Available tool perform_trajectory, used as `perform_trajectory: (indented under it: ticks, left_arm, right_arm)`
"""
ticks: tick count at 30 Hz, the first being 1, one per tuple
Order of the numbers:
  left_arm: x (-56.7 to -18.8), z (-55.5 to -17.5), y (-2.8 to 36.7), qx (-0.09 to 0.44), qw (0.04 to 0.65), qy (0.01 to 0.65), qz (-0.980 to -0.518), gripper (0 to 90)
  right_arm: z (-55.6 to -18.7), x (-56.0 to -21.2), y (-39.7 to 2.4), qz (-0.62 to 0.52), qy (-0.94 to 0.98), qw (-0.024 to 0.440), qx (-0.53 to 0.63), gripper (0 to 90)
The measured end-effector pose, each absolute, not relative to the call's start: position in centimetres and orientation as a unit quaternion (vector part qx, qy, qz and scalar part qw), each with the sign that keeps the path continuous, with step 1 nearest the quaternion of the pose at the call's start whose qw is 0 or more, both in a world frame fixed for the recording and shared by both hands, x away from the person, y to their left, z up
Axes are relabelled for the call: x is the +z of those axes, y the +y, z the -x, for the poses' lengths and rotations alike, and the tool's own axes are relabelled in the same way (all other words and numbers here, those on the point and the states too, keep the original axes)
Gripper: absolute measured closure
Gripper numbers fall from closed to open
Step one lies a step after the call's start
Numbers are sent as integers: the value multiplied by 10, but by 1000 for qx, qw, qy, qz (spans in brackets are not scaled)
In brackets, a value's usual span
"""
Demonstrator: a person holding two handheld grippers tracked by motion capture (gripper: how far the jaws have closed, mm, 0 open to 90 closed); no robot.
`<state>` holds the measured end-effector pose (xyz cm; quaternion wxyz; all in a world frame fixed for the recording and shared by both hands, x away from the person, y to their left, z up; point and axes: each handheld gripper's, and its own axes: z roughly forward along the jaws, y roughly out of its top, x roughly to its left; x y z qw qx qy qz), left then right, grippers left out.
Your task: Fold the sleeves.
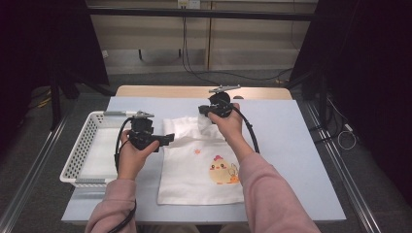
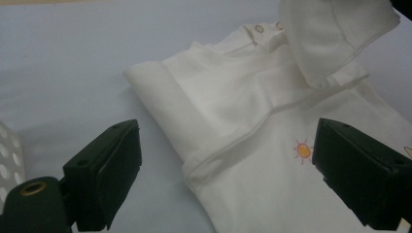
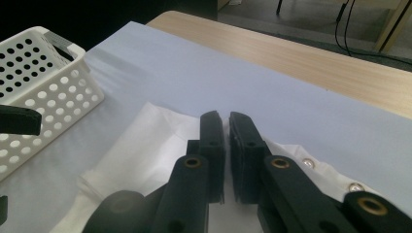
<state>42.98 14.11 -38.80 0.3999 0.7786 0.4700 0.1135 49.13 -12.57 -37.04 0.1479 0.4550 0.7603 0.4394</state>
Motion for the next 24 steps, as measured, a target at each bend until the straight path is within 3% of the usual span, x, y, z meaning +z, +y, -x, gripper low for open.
perform_trajectory:
  ticks: [24]
  left_arm:
    - [-389, -430, 141, 114, 400, 470, -778, 109]
  right_arm:
    - [-493, -381, -112, -448, 765, 140, 441, 838]
